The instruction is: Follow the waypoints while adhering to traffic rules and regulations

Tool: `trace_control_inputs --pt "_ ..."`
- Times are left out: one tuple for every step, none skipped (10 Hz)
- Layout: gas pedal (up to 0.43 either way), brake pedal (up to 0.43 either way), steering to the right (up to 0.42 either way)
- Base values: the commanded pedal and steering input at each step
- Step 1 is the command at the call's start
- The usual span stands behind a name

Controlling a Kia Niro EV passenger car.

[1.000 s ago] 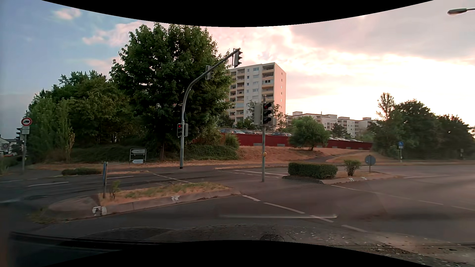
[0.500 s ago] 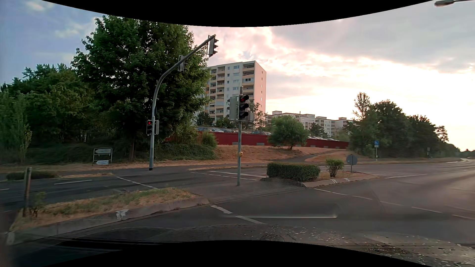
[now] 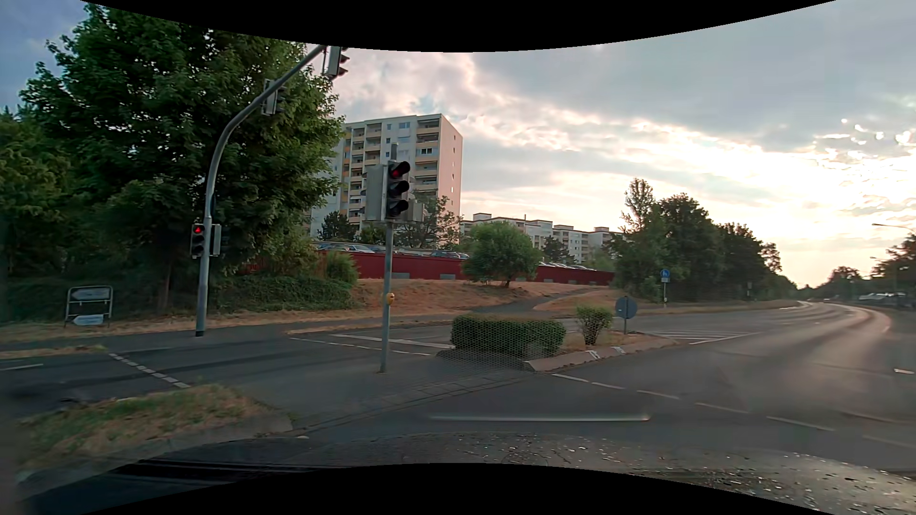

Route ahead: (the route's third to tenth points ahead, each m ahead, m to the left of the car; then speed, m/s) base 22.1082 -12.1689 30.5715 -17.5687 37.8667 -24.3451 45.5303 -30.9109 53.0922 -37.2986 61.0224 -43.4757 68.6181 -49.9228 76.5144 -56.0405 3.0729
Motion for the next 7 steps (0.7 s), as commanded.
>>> trace_control_inputs --pt "0.169 0.000 0.414" --pt "0.177 0.000 0.416" --pt "0.189 0.000 0.417" --pt "0.197 0.000 0.416" --pt "0.209 0.000 0.416" --pt "0.220 0.000 0.416" --pt "0.220 0.000 0.416"
